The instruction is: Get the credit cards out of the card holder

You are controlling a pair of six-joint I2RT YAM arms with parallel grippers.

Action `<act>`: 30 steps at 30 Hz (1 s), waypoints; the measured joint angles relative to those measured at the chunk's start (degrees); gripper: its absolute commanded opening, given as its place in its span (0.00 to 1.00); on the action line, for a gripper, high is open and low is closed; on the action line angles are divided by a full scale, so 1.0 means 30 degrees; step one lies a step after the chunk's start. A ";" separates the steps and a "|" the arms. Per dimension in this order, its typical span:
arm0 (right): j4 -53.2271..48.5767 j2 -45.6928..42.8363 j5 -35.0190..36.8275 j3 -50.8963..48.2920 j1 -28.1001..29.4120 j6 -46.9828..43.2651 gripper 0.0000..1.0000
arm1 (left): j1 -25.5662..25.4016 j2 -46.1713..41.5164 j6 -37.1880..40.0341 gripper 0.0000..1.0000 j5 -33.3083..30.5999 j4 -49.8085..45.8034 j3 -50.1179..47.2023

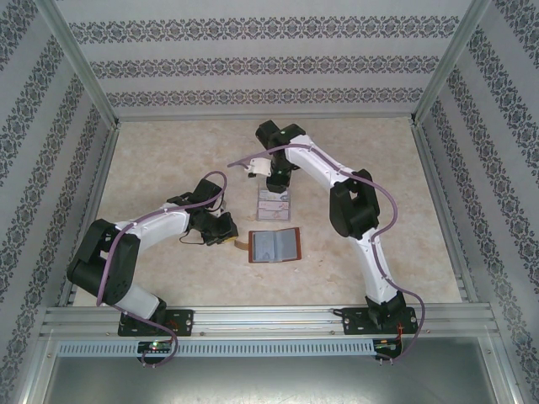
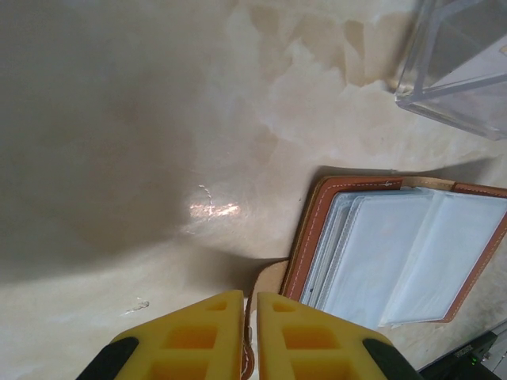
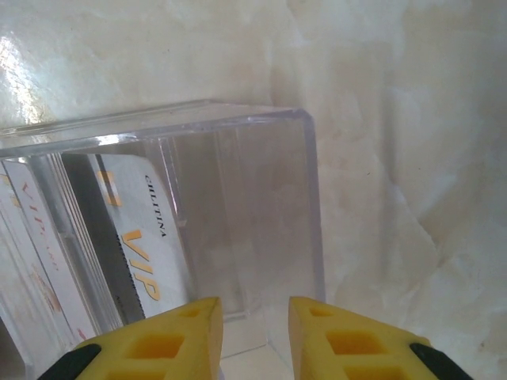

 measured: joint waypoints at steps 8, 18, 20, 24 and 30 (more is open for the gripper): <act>0.0459 -0.0270 0.0474 -0.0415 0.0408 -0.0022 0.32 | 0.0000 0.0000 0.0000 0.12 0.0000 -0.0007 0.0233; 0.1931 -0.1231 0.1537 -0.1829 0.0823 -0.0372 0.43 | 0.0000 -0.0080 -0.0007 0.12 -0.0007 -0.0007 0.0233; 0.2477 -0.1464 0.1705 -0.2368 0.0874 -0.0364 0.44 | 0.0000 -0.0153 -0.0007 0.13 0.0000 -0.0015 0.0233; 0.3118 -0.1945 0.2106 -0.3147 0.0962 -0.0350 0.45 | 0.0000 -0.0226 -0.0007 0.13 0.0000 -0.0029 0.0233; 0.4124 -0.3045 0.2696 -0.4561 0.1005 -0.0066 0.45 | -0.0007 -0.0226 -0.0015 0.13 0.0007 -0.0036 0.0233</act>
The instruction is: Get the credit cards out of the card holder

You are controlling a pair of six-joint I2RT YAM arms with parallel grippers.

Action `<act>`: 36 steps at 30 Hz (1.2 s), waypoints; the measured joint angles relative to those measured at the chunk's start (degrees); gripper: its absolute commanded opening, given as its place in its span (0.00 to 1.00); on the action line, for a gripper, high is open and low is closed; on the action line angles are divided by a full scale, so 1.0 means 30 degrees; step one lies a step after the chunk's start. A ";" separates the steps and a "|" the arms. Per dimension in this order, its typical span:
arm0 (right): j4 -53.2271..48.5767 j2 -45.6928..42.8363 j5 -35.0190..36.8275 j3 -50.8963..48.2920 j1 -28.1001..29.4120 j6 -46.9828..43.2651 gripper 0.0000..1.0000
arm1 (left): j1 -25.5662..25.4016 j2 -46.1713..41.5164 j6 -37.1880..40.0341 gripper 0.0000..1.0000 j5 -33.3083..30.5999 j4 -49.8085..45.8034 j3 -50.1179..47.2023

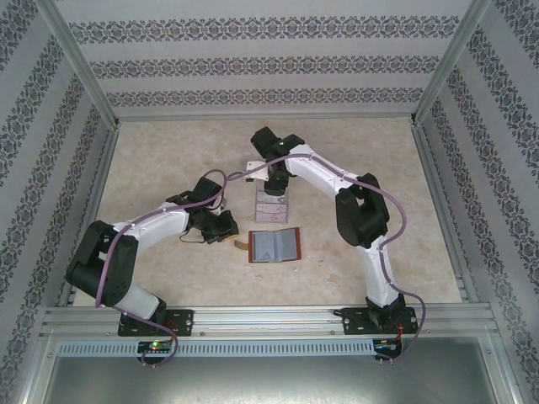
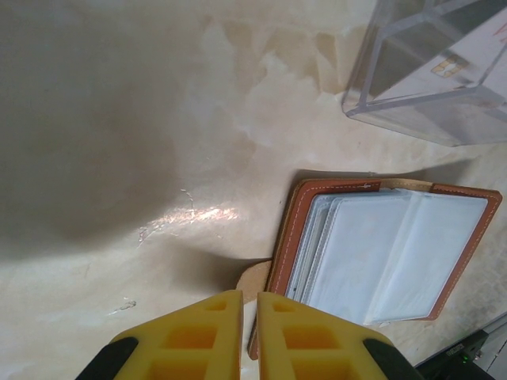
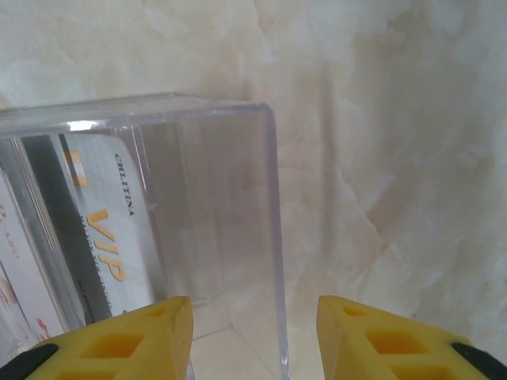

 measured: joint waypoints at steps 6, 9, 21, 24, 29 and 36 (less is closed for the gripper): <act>0.1064 -0.1625 0.0561 -0.1617 -0.0007 0.0991 0.45 | -0.0175 0.0022 0.0000 0.13 -0.0007 -0.0087 0.0583; 0.1661 -0.2557 0.0568 -0.2557 0.0015 0.2098 0.43 | -0.0466 0.0189 0.0000 0.12 0.0007 -0.0087 0.1129; 0.4976 -0.7366 -0.0109 -0.8575 0.0532 1.2284 0.30 | -0.1770 0.2011 -0.0007 0.12 0.0430 -0.0066 0.2586; 0.5727 -0.8233 -0.1005 -0.9806 0.0612 1.5657 0.29 | -0.2025 0.2455 -0.0015 0.12 0.0495 -0.0058 0.2645; 0.6987 -0.9296 -0.3184 -1.1723 0.0663 2.0546 0.26 | -0.2171 0.3024 -0.0073 0.10 0.0590 0.0051 0.2637; 0.8779 -0.9602 -0.6550 -1.3886 0.0969 2.6818 0.24 | -0.2178 0.3585 -0.0095 0.08 0.0984 0.0758 0.2200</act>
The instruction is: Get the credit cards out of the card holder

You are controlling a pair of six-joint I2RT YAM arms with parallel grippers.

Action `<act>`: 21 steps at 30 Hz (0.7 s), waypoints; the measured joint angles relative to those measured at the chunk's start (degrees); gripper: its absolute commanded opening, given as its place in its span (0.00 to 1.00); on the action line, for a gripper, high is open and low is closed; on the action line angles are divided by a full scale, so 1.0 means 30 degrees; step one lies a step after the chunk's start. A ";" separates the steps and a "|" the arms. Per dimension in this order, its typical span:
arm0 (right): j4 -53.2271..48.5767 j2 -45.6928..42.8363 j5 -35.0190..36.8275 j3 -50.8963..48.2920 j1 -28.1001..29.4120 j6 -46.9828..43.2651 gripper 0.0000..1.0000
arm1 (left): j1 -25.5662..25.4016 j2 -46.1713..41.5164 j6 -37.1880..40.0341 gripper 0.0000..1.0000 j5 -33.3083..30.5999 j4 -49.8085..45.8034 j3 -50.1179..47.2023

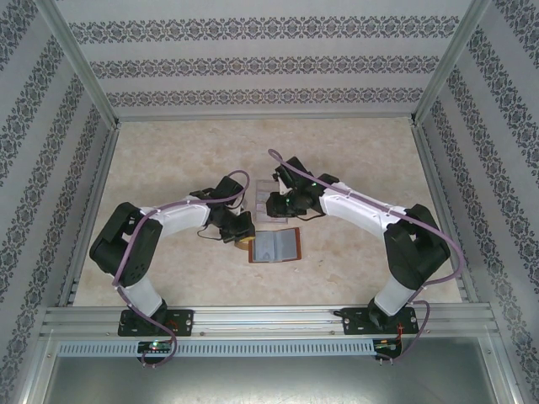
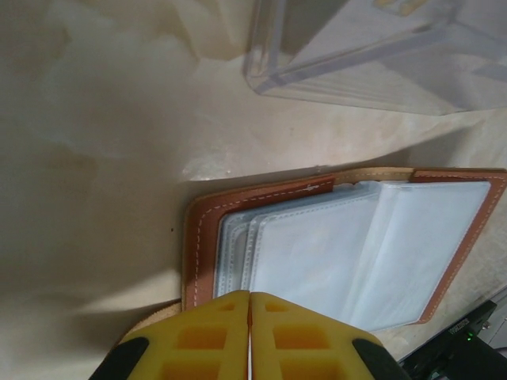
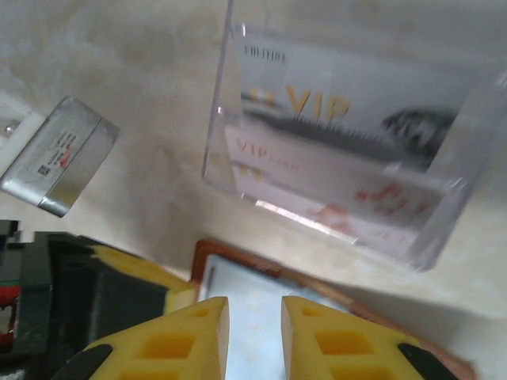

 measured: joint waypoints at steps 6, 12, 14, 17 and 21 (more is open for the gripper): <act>0.0656 -0.0015 -0.1144 -0.1246 0.1209 0.2594 0.22 | 0.0000 0.0124 -0.0044 0.07 0.0175 0.0423 -0.0612; 0.0765 -0.0015 -0.1122 -0.1377 0.2280 0.3847 0.22 | 0.0000 0.0386 -0.0029 0.07 0.0452 0.0743 -0.0750; 0.0750 0.0000 -0.1027 -0.1377 0.2433 0.4160 0.25 | 0.0000 0.0408 -0.0029 0.07 0.0474 0.0758 -0.0758; 0.0619 0.0255 -0.0699 -0.1326 0.2696 0.4495 0.28 | 0.0000 0.0452 -0.0029 0.07 0.0532 0.0809 -0.0765; 0.0211 0.1180 -0.0328 -0.1129 0.3126 0.4911 0.32 | 0.0000 0.0466 -0.0022 0.06 0.0597 0.0838 -0.0765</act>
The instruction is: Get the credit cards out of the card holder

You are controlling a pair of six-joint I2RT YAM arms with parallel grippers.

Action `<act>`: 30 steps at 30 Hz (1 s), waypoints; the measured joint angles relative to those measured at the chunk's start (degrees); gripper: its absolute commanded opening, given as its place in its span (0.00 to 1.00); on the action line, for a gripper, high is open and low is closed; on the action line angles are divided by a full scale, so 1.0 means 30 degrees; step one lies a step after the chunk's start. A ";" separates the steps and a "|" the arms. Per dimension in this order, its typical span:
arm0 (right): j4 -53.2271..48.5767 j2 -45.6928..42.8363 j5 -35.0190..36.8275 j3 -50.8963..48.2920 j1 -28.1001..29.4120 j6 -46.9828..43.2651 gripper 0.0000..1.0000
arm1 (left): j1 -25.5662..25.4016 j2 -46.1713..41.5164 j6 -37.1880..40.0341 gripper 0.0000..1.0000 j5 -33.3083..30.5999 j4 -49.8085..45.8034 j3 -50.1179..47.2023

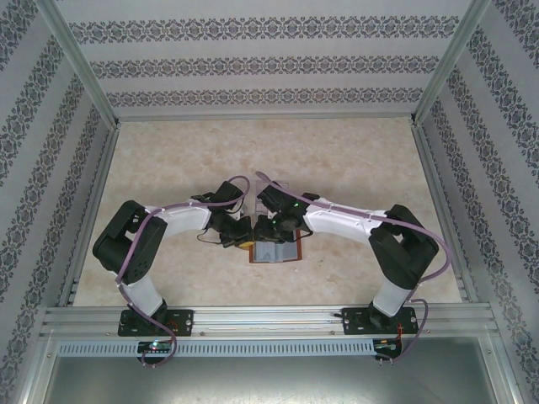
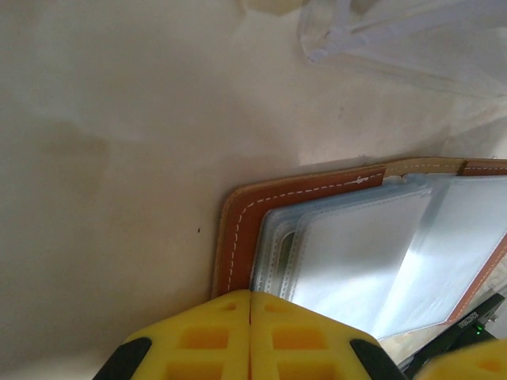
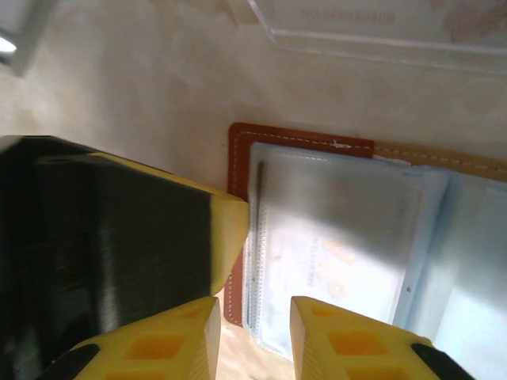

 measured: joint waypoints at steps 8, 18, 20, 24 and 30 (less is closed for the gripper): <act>-0.0918 0.1100 0.0386 0.0648 0.0306 0.0058 0.39 | 0.0007 0.0029 0.0000 0.07 0.0138 0.0248 -0.0124; -0.2127 0.1457 0.1311 0.1202 0.0437 0.0058 0.49 | 0.0007 0.0029 0.0007 0.06 0.0182 0.0328 -0.0160; -0.2280 0.1530 0.1494 0.1209 0.0437 0.0058 0.51 | 0.0007 0.0029 0.0007 0.06 0.0204 0.0328 -0.0160; -0.2506 0.1690 0.1749 0.1217 0.0437 0.0058 0.51 | 0.0007 0.0029 0.0007 0.06 0.0219 0.0335 -0.0160; -0.2623 0.1734 0.1865 0.1217 0.0437 0.0051 0.55 | 0.0007 0.0029 0.0015 0.06 0.0219 0.0335 -0.0168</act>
